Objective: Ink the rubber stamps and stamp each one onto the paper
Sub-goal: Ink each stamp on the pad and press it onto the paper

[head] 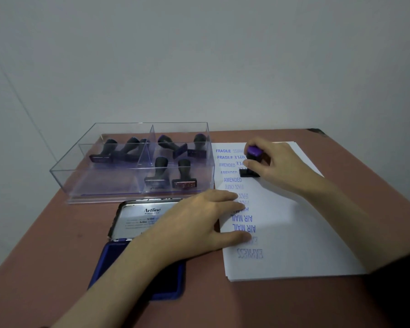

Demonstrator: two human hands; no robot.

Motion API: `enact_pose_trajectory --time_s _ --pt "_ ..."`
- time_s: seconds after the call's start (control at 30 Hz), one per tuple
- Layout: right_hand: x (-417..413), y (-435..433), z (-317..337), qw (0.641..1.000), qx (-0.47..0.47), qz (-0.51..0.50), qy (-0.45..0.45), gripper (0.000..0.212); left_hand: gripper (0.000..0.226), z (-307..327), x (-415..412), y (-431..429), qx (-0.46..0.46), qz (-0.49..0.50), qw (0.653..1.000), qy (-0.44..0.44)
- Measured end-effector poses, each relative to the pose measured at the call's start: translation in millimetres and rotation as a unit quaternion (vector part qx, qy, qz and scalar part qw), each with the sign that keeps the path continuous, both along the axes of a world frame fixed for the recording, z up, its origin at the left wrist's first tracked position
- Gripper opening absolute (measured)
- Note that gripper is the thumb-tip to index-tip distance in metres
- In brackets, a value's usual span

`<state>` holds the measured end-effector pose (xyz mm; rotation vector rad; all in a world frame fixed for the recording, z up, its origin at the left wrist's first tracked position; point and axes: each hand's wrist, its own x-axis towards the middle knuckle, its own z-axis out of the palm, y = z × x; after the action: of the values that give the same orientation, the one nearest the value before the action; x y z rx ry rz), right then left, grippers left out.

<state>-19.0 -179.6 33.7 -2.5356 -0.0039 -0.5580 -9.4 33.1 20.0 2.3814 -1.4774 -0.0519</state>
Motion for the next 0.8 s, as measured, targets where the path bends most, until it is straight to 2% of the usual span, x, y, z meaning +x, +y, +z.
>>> enact_pose_trajectory --time_s 0.23,0.5,0.67,0.8 --pt "6.0 -1.2 -1.0 0.999 -0.033 -0.008 0.006 0.01 0.06 0.4 0.6 -0.9 0.008 -0.002 1.0 0.003" --pt "9.4 -1.0 -3.0 0.999 -0.029 -0.015 0.013 0.017 0.059 0.5 0.7 -1.6 0.009 -0.002 1.0 0.0" --pt "8.5 0.4 -2.8 0.999 -0.024 -0.016 0.015 0.031 0.059 0.6 0.7 -2.2 0.009 -0.003 1.0 -0.002" --pt "8.7 0.0 -3.8 0.999 -0.036 -0.019 0.021 0.016 0.06 -0.9 0.6 -1.4 0.009 -0.003 1.0 -0.002"
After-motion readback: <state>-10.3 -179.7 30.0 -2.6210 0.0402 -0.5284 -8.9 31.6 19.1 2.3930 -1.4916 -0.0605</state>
